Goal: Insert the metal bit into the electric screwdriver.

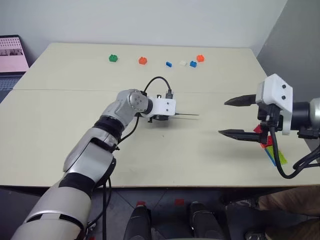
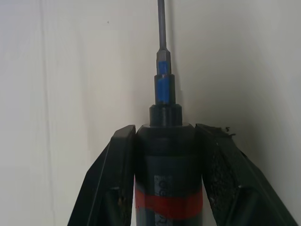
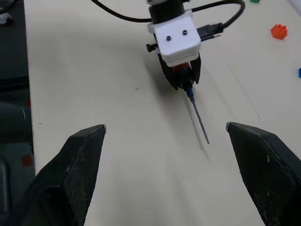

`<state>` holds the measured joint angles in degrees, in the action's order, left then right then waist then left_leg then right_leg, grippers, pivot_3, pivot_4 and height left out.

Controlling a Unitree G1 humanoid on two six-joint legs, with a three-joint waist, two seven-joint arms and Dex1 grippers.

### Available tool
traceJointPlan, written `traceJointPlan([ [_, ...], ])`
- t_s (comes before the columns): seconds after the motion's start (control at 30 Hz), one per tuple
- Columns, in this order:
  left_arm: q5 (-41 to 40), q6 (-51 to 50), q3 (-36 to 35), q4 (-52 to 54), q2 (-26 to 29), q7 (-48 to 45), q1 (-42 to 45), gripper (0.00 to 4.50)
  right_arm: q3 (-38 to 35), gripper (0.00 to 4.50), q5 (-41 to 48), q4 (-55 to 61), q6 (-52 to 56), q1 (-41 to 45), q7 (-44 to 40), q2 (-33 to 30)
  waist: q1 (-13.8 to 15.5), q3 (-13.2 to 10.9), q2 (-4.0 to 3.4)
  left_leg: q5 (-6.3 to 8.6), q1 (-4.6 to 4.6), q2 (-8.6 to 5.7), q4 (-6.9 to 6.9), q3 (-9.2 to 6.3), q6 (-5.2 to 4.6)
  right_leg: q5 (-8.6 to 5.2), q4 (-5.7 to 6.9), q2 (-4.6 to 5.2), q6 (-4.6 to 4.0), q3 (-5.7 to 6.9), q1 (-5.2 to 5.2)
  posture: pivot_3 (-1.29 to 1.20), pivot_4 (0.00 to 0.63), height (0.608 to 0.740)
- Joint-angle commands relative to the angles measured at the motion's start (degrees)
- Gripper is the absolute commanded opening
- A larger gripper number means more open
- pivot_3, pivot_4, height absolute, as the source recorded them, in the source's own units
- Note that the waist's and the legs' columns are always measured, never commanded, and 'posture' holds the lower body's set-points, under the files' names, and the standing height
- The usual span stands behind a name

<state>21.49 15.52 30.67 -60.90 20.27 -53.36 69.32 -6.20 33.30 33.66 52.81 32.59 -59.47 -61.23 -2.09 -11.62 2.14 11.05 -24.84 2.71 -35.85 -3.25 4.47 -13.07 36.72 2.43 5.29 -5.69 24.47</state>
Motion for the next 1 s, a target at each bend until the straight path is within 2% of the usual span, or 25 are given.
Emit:
traceJointPlan([
  [0.03,1.05,1.94,-0.79,-3.48,-1.78,1.35,2.64,1.61,-0.19,4.32,0.4,0.88,0.44,0.1,1.45,-1.04,0.16,0.0,0.0,0.0,-0.01,0.0,0.0,0.0,0.0,0.0,0.0,0.0,0.0,0.0,0.0,0.0,0.15,0.74],
  [0.1,0.47,2.57,-1.81,-4.13,-1.97,0.05,2.95,2.32,0.06,4.32,0.17,0.37,0.15,-0.23,1.86,-0.94,0.2,0.0,0.0,0.0,-0.01,0.0,-0.01,0.0,0.0,0.0,0.0,0.0,0.01,0.0,0.0,0.0,0.15,0.74],
  [0.23,-1.04,2.3,-4.02,-2.65,-0.98,-3.07,2.81,3.27,0.72,4.32,-0.95,-0.92,-2.44,-0.74,1.56,-0.31,0.21,0.0,0.0,0.0,0.0,0.0,-0.01,-0.01,0.0,0.0,0.04,0.0,0.01,0.01,0.0,0.0,0.15,0.74],
  [0.43,-7.75,-3.78,-11.39,9.06,4.28,-7.04,0.08,4.45,2.58,4.32,-2.17,-3.81,-5.97,-0.31,1.03,0.73,-0.12,-0.01,0.01,0.0,0.0,0.01,-0.02,-0.02,0.0,0.02,0.11,-0.01,0.02,0.01,0.02,0.0,0.15,0.74],
  [0.5,-10.33,-8.5,-14.17,15.61,7.01,-8.78,-2.51,4.48,3.12,4.32,-2.91,-4.86,-7.41,-0.47,0.72,0.75,-0.29,0.0,0.0,0.0,0.01,0.02,-0.02,-0.02,0.0,0.03,0.15,-0.01,0.06,0.01,0.02,0.0,0.15,0.74],
  [0.63,-15.87,-21.33,-22.63,32.92,16.99,-10.84,-13.11,4.48,3.11,4.32,-3.96,-8.21,-13.33,-1.52,-1.69,1.8,-1.66,0.0,-0.03,0.0,0.08,0.05,0.05,0.0,0.0,0.14,0.16,-0.02,0.25,-0.01,0.01,0.0,0.15,0.74],
  [0.83,-20.49,-34.53,-33.64,53.88,29.8,-11.03,-33.7,4.48,2.28,4.32,-6.19,-14.64,-20.82,-4.32,-3.16,3.27,-2.13,-0.01,-0.03,-0.01,0.13,0.09,0.02,-0.05,0.0,0.14,0.26,-0.05,0.26,0.04,-0.05,0.0,0.15,0.74],
  [1.0,-25.92,-38.64,-41.85,63.46,34.08,-11.06,-46.58,4.48,3.77,4.32,-8.32,-19.53,-25.16,-4.72,-4.47,4.45,-1.53,-0.01,-0.01,-0.01,0.16,0.1,-0.12,-0.05,0.0,0.0,0.25,-0.04,-0.04,0.07,-0.11,0.0,0.15,0.74],
])
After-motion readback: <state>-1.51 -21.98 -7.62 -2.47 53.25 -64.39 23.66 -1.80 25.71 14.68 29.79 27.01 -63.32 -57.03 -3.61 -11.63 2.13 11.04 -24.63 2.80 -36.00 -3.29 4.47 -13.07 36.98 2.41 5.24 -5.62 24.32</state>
